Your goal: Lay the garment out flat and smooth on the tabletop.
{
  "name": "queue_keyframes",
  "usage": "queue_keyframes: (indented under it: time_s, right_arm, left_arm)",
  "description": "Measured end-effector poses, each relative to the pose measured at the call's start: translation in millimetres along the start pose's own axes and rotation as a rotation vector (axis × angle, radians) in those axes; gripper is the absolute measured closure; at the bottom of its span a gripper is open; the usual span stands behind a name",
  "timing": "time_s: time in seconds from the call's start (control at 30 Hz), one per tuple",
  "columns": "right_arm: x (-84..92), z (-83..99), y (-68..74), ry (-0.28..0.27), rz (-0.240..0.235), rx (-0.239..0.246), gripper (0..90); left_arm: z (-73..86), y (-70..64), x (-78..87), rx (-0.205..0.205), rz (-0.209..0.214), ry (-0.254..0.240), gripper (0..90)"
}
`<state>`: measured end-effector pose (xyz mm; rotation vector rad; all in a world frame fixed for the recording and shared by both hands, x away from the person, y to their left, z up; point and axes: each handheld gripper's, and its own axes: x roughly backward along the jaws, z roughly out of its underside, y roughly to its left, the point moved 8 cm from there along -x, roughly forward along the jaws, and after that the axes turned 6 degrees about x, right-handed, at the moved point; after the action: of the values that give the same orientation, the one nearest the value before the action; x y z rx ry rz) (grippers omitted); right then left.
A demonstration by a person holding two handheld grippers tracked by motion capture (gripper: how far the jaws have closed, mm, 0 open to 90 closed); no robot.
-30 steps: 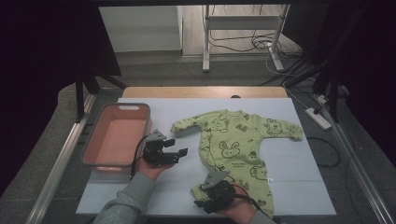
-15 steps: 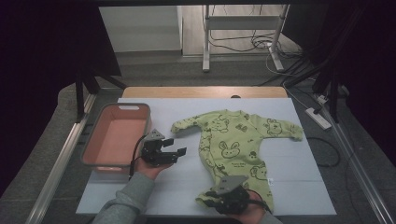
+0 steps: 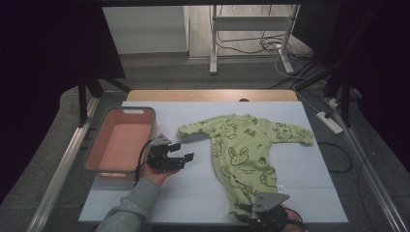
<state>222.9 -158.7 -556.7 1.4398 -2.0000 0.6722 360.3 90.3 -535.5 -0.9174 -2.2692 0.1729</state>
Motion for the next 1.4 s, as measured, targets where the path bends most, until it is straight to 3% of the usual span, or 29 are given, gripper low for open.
queue_keyframes:
  time_s: [0.3,0.4,0.53,0.63,0.83,1.0,1.3,1.4]
  right_arm:
    - [-5.2,6.2,8.0,0.068,-0.058,0.053,50.8]
    - [3.8,-1.4,7.7,0.026,-0.071,0.046,48.9]
    - [6.7,-21.2,-0.2,-0.036,-0.051,0.018,47.5]
    - [-2.7,-34.0,-3.1,-0.044,-0.039,0.015,47.5]
    - [-35.1,-53.6,6.9,-0.015,-0.084,0.049,49.1]
    - [-52.3,-39.8,3.2,0.068,-0.081,0.015,49.7]
    - [-34.8,-12.6,-13.5,0.123,0.013,-0.071,49.7]
    - [-36.1,-10.7,-15.5,0.136,0.019,-0.091,49.7]
  left_arm:
    - [-0.2,-0.2,0.6,0.001,0.0,-0.002,27.4]
    - [-0.4,0.0,0.7,0.001,0.0,-0.003,27.4]
    - [0.0,-0.6,-0.2,-0.002,0.0,0.0,27.4]
    - [-0.3,-1.5,-0.6,-0.005,0.0,0.0,27.4]
    - [0.3,0.5,0.1,0.0,-0.002,0.001,27.4]
    - [-0.4,0.1,0.5,-0.002,-0.001,-0.002,27.4]
    - [-1.0,-0.6,-0.1,-0.006,0.0,-0.001,27.4]
    - [-0.8,-0.6,-0.8,-0.006,0.001,0.0,27.4]
